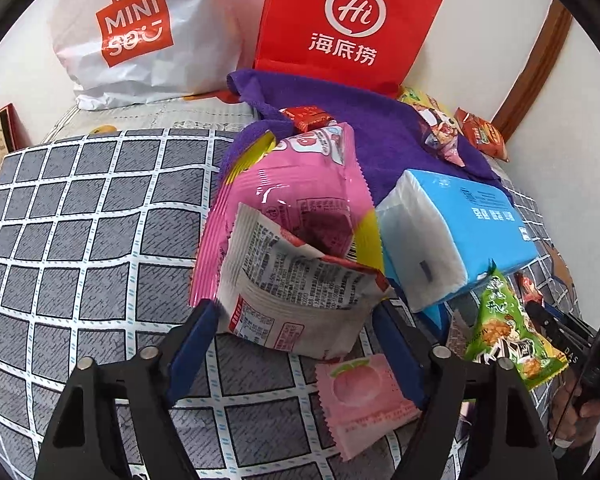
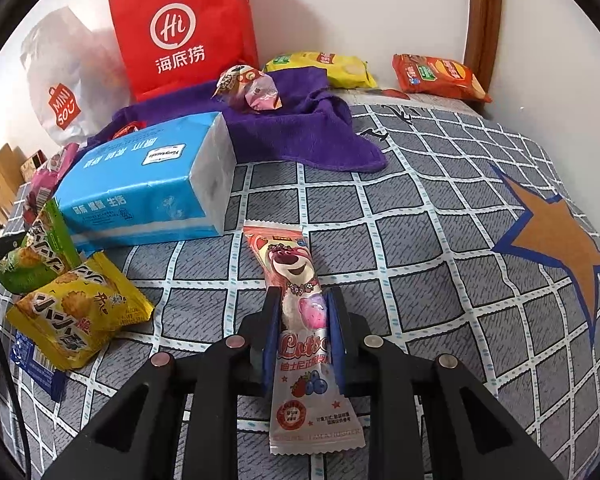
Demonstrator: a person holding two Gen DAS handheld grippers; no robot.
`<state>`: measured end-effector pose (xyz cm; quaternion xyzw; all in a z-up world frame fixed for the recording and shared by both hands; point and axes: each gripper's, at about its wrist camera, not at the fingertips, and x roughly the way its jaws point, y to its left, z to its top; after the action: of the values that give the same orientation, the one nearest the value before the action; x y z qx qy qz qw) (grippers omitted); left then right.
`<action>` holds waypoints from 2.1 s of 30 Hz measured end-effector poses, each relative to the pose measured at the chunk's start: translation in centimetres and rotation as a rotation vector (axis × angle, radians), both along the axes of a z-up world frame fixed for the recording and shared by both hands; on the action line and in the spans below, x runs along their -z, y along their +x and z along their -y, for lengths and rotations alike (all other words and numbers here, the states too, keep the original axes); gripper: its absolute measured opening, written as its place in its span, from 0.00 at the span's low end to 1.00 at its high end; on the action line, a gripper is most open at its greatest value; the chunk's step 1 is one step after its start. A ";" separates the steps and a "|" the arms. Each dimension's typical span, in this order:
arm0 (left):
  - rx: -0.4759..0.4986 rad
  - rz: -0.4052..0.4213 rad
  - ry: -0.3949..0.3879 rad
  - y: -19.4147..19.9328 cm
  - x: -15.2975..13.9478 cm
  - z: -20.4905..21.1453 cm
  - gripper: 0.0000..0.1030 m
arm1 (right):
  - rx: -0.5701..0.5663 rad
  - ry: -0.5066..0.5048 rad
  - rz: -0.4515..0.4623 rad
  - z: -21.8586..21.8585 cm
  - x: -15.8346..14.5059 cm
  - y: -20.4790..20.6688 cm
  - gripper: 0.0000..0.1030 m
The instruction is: Organize snacks
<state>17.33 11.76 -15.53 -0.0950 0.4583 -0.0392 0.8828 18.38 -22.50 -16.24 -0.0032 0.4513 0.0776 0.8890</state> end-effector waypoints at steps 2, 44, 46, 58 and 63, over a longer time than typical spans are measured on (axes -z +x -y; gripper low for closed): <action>0.005 0.004 -0.003 0.0 -0.1 0.1 0.72 | 0.004 0.006 -0.002 0.1 0.0 0.0 0.22; 0.032 0.143 -0.079 -7.0 -6.8 2.6 0.51 | -0.097 0.023 0.113 -2.3 -5.5 -3.1 0.20; 0.035 0.146 -0.090 -7.2 -7.0 2.8 0.51 | -0.106 0.020 0.120 -2.4 -5.9 -3.4 0.20; 0.076 0.175 -0.080 -6.6 -9.4 5.6 0.46 | -0.142 0.048 0.157 -3.3 -8.4 -3.7 0.20; 0.072 0.155 -0.071 -6.1 -8.9 5.0 0.47 | -0.163 0.038 0.157 -3.8 -8.7 -3.3 0.20</action>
<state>11.27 6.77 -6.62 -0.1064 0.3899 -0.0943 0.9098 15.03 -18.66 -7.57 -0.0292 0.3768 0.1578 0.9123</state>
